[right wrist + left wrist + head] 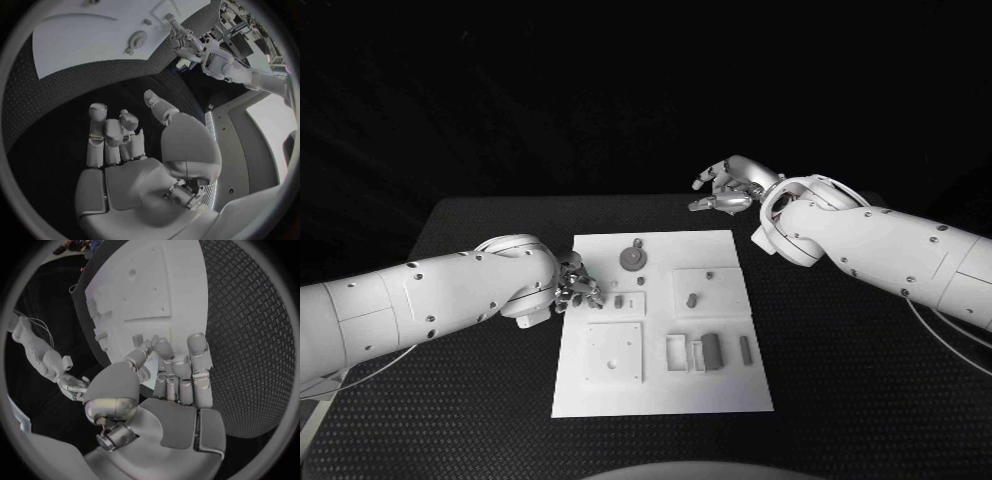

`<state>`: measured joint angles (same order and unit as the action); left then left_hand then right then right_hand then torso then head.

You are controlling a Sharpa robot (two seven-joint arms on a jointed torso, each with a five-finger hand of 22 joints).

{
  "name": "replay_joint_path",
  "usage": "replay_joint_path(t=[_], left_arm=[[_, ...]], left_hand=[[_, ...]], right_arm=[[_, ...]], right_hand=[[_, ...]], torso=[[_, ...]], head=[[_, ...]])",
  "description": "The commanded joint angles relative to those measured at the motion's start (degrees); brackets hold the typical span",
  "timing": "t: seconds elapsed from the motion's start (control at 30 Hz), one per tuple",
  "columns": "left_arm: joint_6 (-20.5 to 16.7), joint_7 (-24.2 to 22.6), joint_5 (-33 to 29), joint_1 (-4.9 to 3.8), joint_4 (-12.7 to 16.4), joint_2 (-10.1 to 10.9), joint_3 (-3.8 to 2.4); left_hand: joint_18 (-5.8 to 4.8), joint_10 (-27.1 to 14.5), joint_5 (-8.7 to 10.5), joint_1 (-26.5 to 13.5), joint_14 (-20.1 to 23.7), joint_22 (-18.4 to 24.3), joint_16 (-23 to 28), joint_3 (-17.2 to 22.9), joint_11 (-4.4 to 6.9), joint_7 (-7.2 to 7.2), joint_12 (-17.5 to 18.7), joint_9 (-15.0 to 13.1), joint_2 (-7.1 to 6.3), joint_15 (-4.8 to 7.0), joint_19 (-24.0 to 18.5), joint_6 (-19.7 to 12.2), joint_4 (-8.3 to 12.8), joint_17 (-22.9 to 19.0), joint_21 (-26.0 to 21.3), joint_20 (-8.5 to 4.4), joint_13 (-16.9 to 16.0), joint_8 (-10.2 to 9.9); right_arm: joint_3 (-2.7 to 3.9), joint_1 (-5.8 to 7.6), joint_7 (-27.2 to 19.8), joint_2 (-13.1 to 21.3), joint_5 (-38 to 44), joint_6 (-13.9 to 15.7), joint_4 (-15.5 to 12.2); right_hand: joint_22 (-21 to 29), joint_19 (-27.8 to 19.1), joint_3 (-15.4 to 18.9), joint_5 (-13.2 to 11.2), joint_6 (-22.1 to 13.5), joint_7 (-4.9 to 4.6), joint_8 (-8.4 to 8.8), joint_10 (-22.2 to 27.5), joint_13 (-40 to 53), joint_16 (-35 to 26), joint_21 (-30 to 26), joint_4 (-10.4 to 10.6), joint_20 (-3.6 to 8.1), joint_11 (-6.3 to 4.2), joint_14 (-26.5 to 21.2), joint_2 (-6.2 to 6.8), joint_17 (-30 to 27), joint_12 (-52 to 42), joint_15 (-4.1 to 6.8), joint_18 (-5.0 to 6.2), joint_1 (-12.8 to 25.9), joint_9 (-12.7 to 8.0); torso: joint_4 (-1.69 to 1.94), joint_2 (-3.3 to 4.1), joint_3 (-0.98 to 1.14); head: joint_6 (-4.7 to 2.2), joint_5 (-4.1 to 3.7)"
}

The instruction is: Assemble the parts on the task board

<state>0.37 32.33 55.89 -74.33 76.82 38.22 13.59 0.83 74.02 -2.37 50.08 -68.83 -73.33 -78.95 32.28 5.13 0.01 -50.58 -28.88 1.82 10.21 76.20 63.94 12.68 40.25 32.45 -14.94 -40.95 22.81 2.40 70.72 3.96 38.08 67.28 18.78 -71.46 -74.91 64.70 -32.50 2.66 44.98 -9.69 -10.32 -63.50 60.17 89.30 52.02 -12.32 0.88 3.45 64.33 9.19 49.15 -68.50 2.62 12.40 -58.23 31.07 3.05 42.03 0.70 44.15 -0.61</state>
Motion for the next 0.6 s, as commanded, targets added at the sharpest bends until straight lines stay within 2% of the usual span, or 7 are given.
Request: replay_joint_path(t=[0.03, 0.6], left_arm=[[0.91, 0.28, 0.59, 0.09, -0.10, -0.13, 0.03], [-1.13, -0.31, 0.60, 0.31, -0.34, -0.48, 0.03]], left_hand=[[0.43, 0.43, -0.39, 0.56, -0.65, -0.07, -0.31, -0.02, 0.16, 0.93, -0.17, -8.48, 0.43, 0.78, 0.27, 1.99, -0.14, 0.09, 0.38, 0.13, -0.09, 2.09], [0.37, 0.45, -0.40, 0.42, -0.66, -0.13, -0.28, -0.09, 0.15, 0.95, -0.09, -8.49, 0.48, 0.80, 0.29, 1.94, -0.25, 0.06, 0.38, 0.19, -0.10, 2.00]], right_arm=[[0.03, -0.03, -0.23, 0.00, 0.03, -0.61, -0.04], [0.03, -0.09, -0.25, -0.04, 0.02, -0.58, 0.03]], right_hand=[[-0.89, -0.03, 0.23, 0.17, 0.12, -0.41, -0.24, 0.46, -0.08, -0.21, -0.20, -0.05, 0.24, 0.10, -0.53, -0.67, -0.10, -0.32, 0.01, 2.60, -0.06, -0.07], [-0.89, -0.03, 0.26, 0.17, 0.12, -0.41, -0.25, 0.47, -0.10, -0.21, -0.21, -0.05, 0.24, 0.10, -0.54, -0.68, -0.10, -0.34, 0.00, 2.60, -0.05, -0.08]], torso=[[0.00, 0.01, 0.04], [-0.03, 0.04, 0.00]], head=[[0.02, -0.01], [0.18, -0.06]])
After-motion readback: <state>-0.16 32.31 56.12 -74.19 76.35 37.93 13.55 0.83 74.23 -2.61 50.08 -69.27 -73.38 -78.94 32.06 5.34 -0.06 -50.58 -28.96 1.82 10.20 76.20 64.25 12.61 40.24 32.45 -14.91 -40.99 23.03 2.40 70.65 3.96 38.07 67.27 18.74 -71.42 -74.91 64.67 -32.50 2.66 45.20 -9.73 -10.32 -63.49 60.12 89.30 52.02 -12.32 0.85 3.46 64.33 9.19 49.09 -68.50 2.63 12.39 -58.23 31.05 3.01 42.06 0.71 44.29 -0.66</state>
